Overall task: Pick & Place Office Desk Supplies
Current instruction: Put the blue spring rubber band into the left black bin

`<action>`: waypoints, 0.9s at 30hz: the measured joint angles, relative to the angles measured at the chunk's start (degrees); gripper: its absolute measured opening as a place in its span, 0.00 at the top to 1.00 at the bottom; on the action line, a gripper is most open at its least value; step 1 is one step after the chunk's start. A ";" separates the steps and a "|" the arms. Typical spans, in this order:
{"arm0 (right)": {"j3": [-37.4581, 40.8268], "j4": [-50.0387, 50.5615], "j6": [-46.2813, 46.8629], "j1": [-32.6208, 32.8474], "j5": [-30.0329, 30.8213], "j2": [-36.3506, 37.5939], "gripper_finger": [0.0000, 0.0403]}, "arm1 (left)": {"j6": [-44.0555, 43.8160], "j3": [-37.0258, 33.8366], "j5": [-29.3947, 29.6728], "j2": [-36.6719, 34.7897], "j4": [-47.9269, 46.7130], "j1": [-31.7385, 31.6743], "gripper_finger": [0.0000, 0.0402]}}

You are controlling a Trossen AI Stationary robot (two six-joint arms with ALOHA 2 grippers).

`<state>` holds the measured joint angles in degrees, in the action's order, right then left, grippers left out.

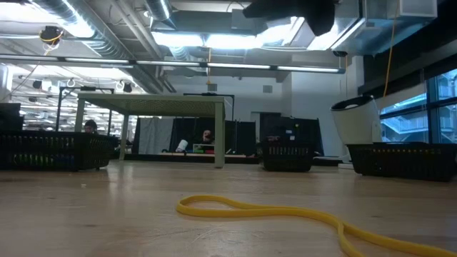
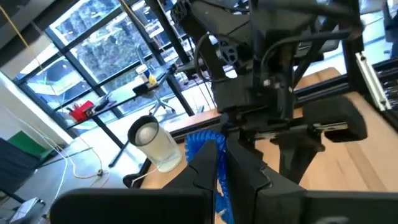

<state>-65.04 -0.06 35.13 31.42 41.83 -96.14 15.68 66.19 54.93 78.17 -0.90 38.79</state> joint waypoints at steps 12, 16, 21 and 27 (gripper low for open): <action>0.00 -1.48 -5.61 -0.27 1.22 0.01 0.51 | -35.98 -0.54 -6.86 -3.76 -42.32 -8.89 0.96; 0.00 -1.48 -9.81 -1.29 1.22 0.01 0.51 | -48.16 -4.31 -15.65 -6.40 -54.81 -12.68 0.96; 0.00 -1.47 -13.17 -3.49 1.23 0.01 0.51 | -56.86 -12.71 -24.63 -10.22 -58.25 -15.70 0.96; 0.00 -1.43 -13.57 -6.85 0.67 0.01 0.51 | -63.96 -22.82 -27.45 -13.43 -58.07 -18.63 0.96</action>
<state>-65.04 -1.49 21.56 24.57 42.50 -96.14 -48.28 43.38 27.48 64.75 -58.96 20.16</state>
